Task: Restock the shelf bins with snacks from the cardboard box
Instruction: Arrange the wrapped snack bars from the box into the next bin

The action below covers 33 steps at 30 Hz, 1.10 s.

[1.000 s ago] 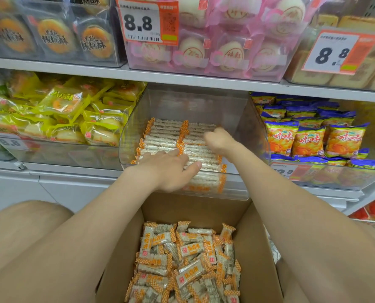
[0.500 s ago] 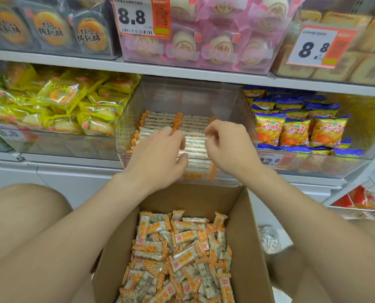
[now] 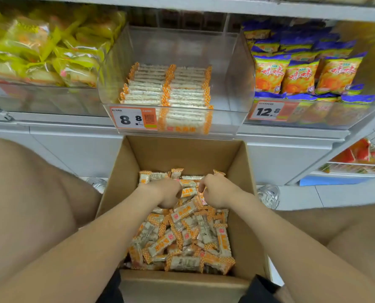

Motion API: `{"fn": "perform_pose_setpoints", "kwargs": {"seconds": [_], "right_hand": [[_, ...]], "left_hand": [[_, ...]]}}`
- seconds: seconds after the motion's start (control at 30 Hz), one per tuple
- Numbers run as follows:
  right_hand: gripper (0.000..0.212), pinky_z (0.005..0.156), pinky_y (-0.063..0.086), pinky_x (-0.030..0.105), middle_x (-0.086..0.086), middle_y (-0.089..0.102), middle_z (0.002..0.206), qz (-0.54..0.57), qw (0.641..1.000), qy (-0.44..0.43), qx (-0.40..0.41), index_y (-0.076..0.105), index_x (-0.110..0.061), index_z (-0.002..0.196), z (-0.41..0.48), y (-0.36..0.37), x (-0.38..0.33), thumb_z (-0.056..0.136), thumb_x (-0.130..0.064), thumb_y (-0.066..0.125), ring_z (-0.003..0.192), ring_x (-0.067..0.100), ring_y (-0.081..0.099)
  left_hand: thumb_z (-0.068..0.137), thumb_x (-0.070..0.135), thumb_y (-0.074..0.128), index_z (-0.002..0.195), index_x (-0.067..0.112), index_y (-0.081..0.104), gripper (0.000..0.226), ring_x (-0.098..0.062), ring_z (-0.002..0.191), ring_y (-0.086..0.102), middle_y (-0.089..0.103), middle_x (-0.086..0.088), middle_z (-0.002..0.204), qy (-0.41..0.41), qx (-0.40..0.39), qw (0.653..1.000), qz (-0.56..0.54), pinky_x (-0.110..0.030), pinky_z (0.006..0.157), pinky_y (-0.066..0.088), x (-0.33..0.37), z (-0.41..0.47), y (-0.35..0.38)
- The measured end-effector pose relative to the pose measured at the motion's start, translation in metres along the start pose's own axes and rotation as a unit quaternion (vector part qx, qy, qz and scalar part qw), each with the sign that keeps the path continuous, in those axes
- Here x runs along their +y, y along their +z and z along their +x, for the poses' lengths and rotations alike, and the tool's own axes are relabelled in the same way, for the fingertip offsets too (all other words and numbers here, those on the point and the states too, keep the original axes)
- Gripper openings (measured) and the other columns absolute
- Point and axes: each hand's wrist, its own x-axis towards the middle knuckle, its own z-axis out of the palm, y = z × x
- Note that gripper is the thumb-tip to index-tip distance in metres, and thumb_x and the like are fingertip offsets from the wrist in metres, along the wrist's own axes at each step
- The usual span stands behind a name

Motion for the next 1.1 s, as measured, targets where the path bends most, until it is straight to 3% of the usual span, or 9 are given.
{"fn": "perform_pose_setpoints", "kwargs": {"seconds": [0.27, 0.4, 0.5, 0.6, 0.73, 0.83, 0.93, 1.03, 1.1], "right_hand": [[0.054, 0.096, 0.055, 0.047, 0.013, 0.051, 0.148, -0.054, 0.966, 0.057, -0.248, 0.051, -0.02, 0.148, 0.029, 0.086, 0.023, 0.099, 0.002, 0.043, 0.124, 0.036, 0.057], [0.067, 0.113, 0.039, 0.058, 0.011, 0.021, 0.17, -0.15, 0.917, 0.079, -0.362, 0.03, -0.027, 0.163, 0.038, 0.124, 0.019, 0.101, -0.01, 0.045, 0.153, 0.044, 0.018], [0.031, 0.096, 0.047, 0.05, 0.017, 0.057, 0.133, -0.09, 0.96, 0.089, -0.251, 0.061, -0.015, 0.131, 0.038, 0.127, 0.024, 0.102, -0.02, 0.053, 0.131, 0.042, 0.049], [0.024, 0.068, 0.048, 0.041, 0.011, 0.063, 0.103, 0.062, 0.988, 0.106, -0.094, 0.048, -0.021, 0.12, 0.037, 0.117, 0.038, 0.099, -0.009, 0.054, 0.089, 0.033, 0.063], [0.082, 0.064, 0.054, 0.039, 0.01, 0.069, 0.114, 0.313, 0.935, 0.163, 0.04, 0.027, -0.044, 0.151, 0.034, 0.102, 0.041, 0.09, -0.009, 0.069, 0.091, 0.029, 0.068], [0.051, 0.072, 0.054, 0.031, 0.001, 0.068, 0.101, 0.457, 0.86, 0.201, 0.107, 0.057, -0.024, 0.138, 0.03, 0.078, 0.038, 0.091, -0.012, 0.072, 0.088, 0.014, 0.065], [0.038, 0.081, 0.052, 0.034, 0.001, 0.07, 0.105, 0.561, 0.802, 0.182, 0.096, 0.063, -0.023, 0.124, 0.024, 0.057, 0.036, 0.089, -0.013, 0.074, 0.095, 0.016, 0.067], [0.055, 0.089, 0.06, 0.046, 0.009, 0.075, 0.107, 0.589, 0.795, 0.124, 0.072, 0.05, -0.02, 0.13, 0.013, 0.039, 0.031, 0.084, -0.007, 0.077, 0.097, 0.026, 0.073], [0.069, 0.073, 0.061, 0.036, 0.016, 0.069, 0.105, 0.582, 0.802, 0.096, 0.09, 0.037, -0.025, 0.137, 0.002, 0.023, 0.026, 0.087, 0.004, 0.074, 0.083, 0.024, 0.071]], "left_hand": [[0.108, 0.017, 0.048, 0.147, 0.011, 0.049, 0.04, -0.037, 0.117, 0.062, 0.056, -0.017, 0.141, -0.032, -0.027, 0.995, -0.087, -0.048, 0.093, 0.056, 0.01, 0.055, 0.1], [0.104, 0.013, 0.055, 0.15, 0.009, 0.041, 0.048, -0.04, 0.132, 0.049, 0.051, -0.02, 0.144, -0.066, -0.007, 0.996, -0.064, -0.052, 0.105, 0.044, 0.021, 0.068, 0.123], [0.097, 0.024, 0.068, 0.136, 0.014, 0.053, 0.043, -0.033, 0.123, 0.056, 0.063, -0.012, 0.126, -0.098, 0.023, 0.992, -0.073, -0.047, 0.101, 0.044, 0.021, 0.075, 0.126], [0.089, 0.031, 0.078, 0.116, 0.023, 0.058, 0.035, -0.03, 0.11, 0.062, 0.066, -0.004, 0.109, -0.123, 0.04, 0.982, -0.14, -0.046, 0.099, 0.042, 0.018, 0.073, 0.118], [0.087, 0.02, 0.082, 0.111, 0.016, 0.065, 0.03, -0.026, 0.092, 0.065, 0.069, -0.009, 0.103, -0.105, 0.147, 0.937, -0.298, -0.042, 0.082, 0.056, 0.017, 0.067, 0.104], [0.088, 0.017, 0.084, 0.132, 0.019, 0.061, 0.049, -0.026, 0.106, 0.066, 0.068, -0.003, 0.115, -0.091, 0.189, 0.897, -0.39, -0.038, 0.084, 0.056, 0.014, 0.057, 0.09], [0.086, 0.022, 0.087, 0.112, 0.025, 0.059, 0.038, -0.021, 0.097, 0.062, 0.062, 0.004, 0.104, -0.066, 0.193, 0.863, -0.462, -0.036, 0.074, 0.051, 0.004, 0.046, 0.08], [0.092, 0.026, 0.082, 0.109, 0.024, 0.072, 0.019, -0.012, 0.107, 0.061, 0.066, 0.005, 0.13, -0.035, 0.174, 0.844, -0.505, -0.029, 0.082, 0.047, -0.003, 0.027, 0.056], [0.094, 0.021, 0.079, 0.111, 0.022, 0.076, 0.016, -0.011, 0.091, 0.067, 0.07, -0.005, 0.131, -0.021, 0.145, 0.832, -0.535, -0.024, 0.077, 0.055, -0.003, 0.014, 0.036]]}}
